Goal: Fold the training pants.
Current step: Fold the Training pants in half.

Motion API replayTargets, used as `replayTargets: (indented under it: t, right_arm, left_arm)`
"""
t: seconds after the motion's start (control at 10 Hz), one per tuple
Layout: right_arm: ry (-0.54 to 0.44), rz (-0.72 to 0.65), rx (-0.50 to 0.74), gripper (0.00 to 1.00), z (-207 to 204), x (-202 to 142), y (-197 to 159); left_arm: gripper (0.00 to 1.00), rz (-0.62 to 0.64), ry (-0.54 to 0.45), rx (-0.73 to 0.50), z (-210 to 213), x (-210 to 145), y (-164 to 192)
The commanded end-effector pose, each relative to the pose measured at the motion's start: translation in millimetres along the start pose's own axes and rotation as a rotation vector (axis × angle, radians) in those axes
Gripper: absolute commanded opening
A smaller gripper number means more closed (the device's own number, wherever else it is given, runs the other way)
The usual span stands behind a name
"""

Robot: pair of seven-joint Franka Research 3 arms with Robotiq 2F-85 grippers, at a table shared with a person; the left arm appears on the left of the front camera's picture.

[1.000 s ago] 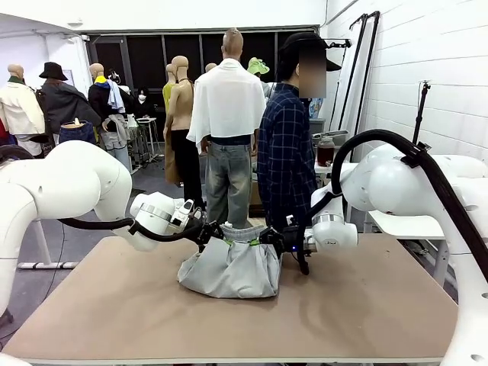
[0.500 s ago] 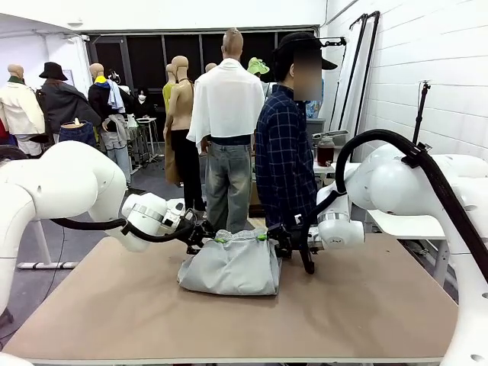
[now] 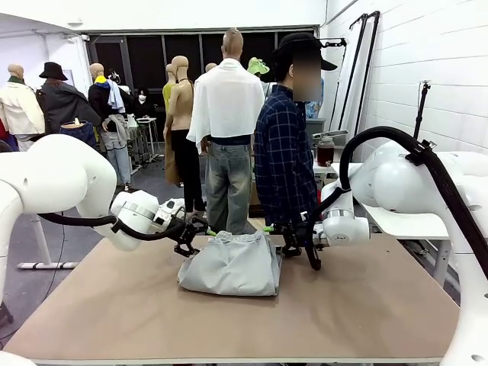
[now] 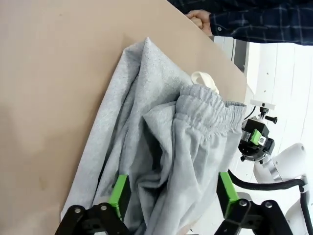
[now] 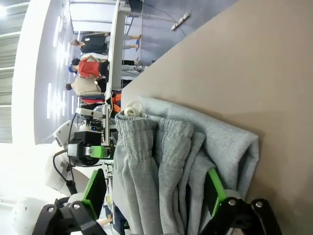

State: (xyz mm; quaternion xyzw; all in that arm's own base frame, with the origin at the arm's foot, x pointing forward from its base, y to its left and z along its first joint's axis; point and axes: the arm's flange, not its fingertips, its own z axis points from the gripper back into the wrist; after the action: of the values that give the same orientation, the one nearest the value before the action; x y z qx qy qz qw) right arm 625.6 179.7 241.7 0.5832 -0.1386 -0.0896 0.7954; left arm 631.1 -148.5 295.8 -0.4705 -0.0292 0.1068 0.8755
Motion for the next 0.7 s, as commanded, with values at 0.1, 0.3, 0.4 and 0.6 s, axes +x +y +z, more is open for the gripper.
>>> replayTargets:
  t: [0.1, 0.3, 0.4, 0.6]
  right_arm:
    - [0.007, -0.007, -0.047, 1.00, 18, -5, 5]
    - [0.006, 0.006, -0.046, 1.00, 22, -5, 7]
    - [0.014, 0.024, -0.052, 1.00, 22, -5, 7]
    - [-0.005, 0.009, -0.020, 0.89, 19, -1, 4]
  left_arm:
    - [1.00, -0.018, -0.056, -0.008, 24, -23, -2]
    - [1.00, -0.028, -0.069, -0.010, 31, -26, -4]
    - [1.00, -0.042, -0.083, 0.005, 31, -27, -6]
    - [1.00, -0.013, -0.047, 0.013, 32, -20, -10]
